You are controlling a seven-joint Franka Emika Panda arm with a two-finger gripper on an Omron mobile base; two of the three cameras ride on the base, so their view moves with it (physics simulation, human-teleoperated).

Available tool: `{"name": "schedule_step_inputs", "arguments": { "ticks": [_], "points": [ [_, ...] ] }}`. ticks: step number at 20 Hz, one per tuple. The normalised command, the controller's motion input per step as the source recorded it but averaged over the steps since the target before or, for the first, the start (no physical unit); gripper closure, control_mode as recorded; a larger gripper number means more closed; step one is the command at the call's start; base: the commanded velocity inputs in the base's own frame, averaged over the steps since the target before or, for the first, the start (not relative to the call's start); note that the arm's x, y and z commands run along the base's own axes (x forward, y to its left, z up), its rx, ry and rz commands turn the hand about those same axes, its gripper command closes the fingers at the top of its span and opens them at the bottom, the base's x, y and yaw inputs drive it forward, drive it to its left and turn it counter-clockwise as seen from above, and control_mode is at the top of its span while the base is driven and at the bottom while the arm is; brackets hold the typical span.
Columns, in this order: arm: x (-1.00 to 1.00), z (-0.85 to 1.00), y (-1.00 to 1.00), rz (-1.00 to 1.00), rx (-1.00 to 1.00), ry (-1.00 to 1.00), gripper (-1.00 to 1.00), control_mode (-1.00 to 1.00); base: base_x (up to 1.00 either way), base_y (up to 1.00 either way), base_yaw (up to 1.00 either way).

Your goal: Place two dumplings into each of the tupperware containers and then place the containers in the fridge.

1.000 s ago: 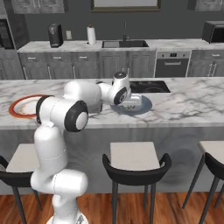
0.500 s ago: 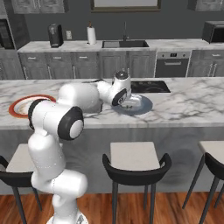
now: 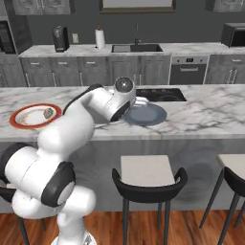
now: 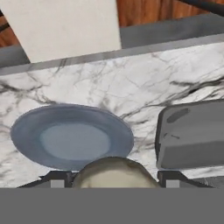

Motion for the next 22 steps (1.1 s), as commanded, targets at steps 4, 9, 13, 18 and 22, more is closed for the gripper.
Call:
{"name": "schedule_step_inputs", "arguments": {
  "ticks": [4, 9, 13, 18, 22],
  "points": [
    [-1.00, 0.76, 0.89, 0.21, -0.30, -0.02, 1.00, -1.00, 0.00, 0.00, 0.00],
    [-0.88, 0.65, 0.95, 0.26, -0.41, 0.18, 1.00, -1.00, 0.00, 0.00, 0.00],
    [-0.13, 0.51, 0.38, 0.25, -0.22, 0.32, 1.00, -1.00, 0.00, 0.00, 0.00],
    [0.44, -0.09, 0.10, 0.07, -0.01, 0.15, 1.00, -1.00, 0.00, 0.00, 0.00],
    [0.37, -0.61, 0.38, 0.00, 0.00, 0.09, 1.00, -1.00, 0.00, 0.00, 0.00]
  ]
}}
